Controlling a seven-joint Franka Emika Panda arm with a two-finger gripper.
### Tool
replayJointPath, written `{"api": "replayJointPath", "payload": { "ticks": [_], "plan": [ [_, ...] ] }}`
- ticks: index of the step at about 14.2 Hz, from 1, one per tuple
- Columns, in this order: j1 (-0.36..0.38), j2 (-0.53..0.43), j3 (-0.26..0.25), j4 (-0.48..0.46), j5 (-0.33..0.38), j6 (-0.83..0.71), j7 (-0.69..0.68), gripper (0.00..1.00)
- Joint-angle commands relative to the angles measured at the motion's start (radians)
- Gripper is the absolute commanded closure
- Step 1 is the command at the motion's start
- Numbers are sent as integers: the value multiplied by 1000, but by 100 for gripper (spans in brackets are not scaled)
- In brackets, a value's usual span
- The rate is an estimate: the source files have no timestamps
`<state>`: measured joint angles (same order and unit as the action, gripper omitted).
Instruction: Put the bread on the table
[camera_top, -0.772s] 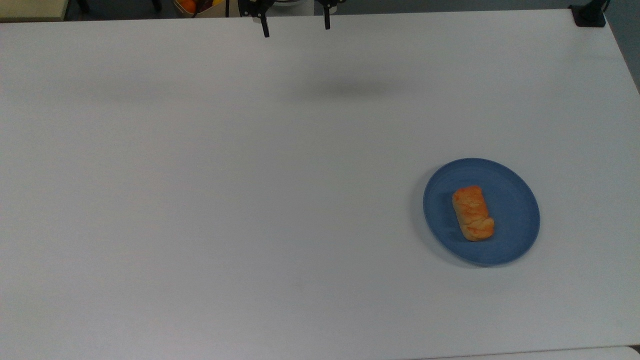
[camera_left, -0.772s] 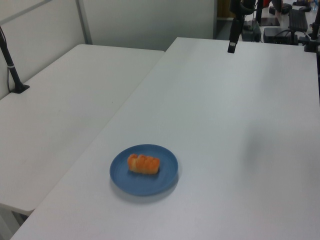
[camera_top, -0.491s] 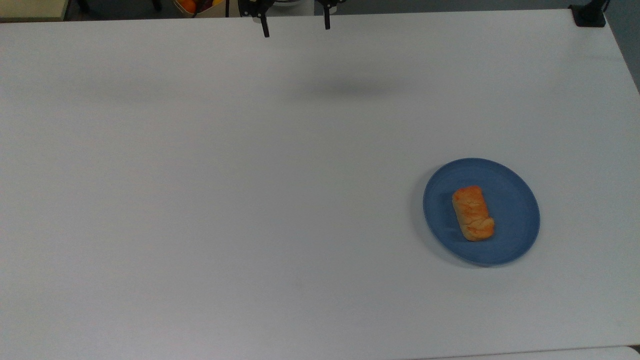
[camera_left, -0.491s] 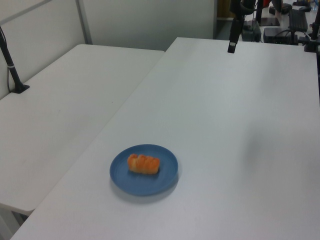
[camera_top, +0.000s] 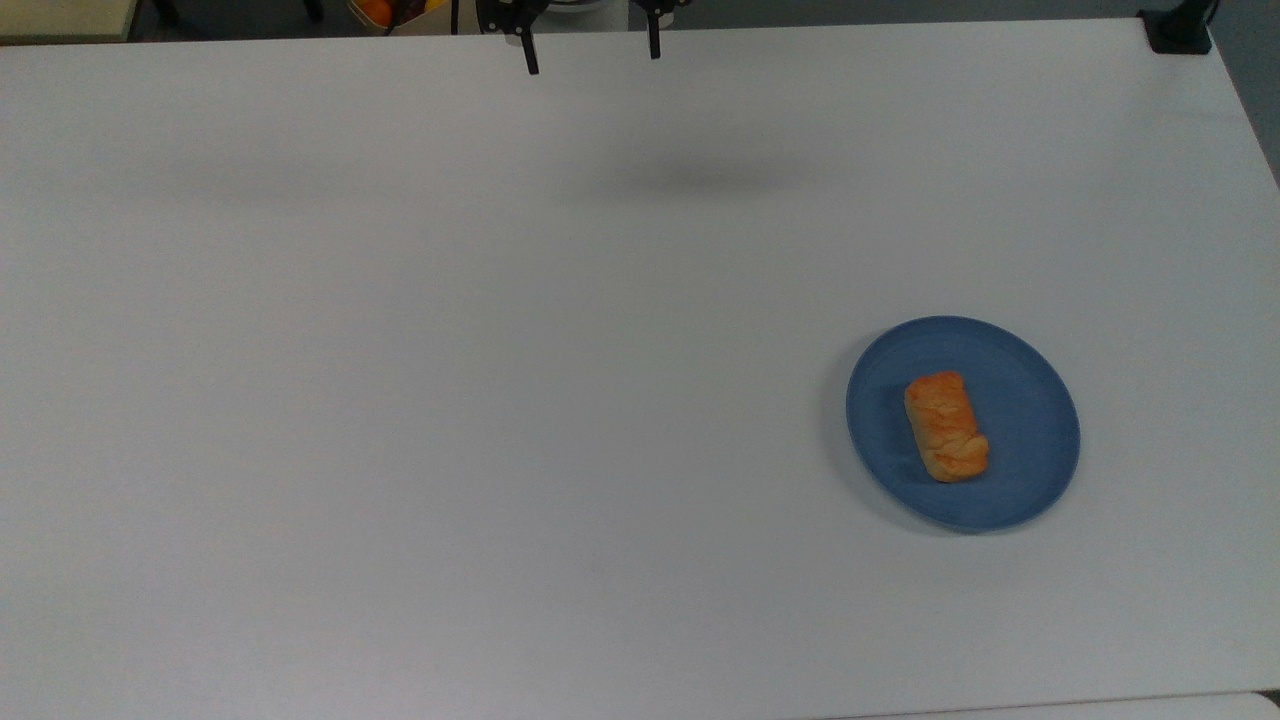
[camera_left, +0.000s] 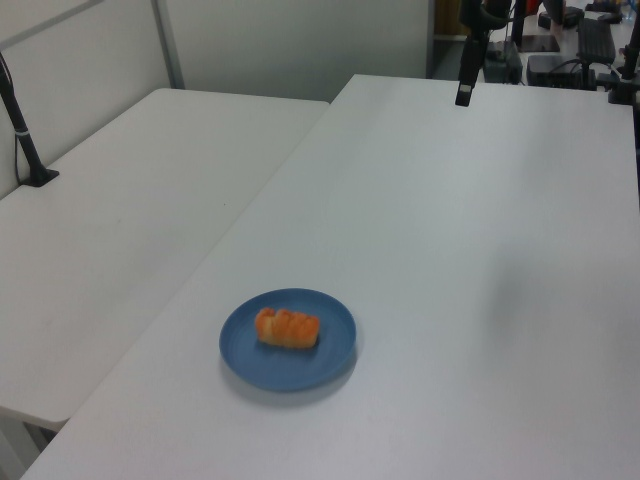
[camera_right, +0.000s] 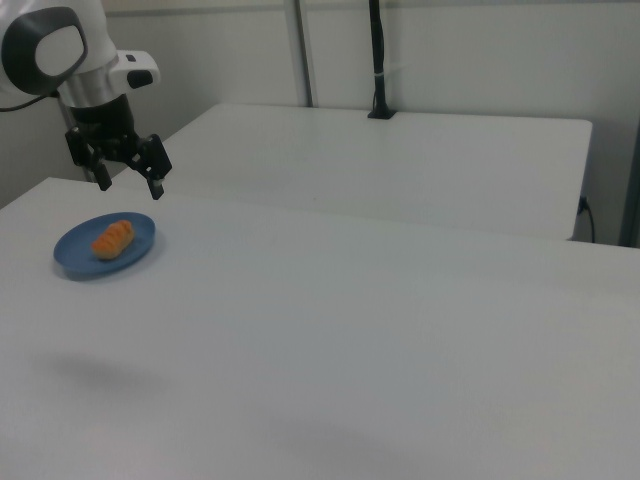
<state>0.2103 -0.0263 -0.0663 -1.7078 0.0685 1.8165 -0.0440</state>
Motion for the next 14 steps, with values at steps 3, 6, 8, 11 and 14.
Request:
{"api": "replayJointPath", "payload": {
  "ticks": [3,6,8,11,14],
  "plan": [
    [-11,-12,11,-15,7,-45,-30,0],
    [36,32,11,-9,7,-121,-11,0],
    [93,58,16,-7,13,-126,80,0],
    [127,166,58,83,13,-131,270,0],
    [153,262,75,177,13,-122,368,0]
  ]
}}
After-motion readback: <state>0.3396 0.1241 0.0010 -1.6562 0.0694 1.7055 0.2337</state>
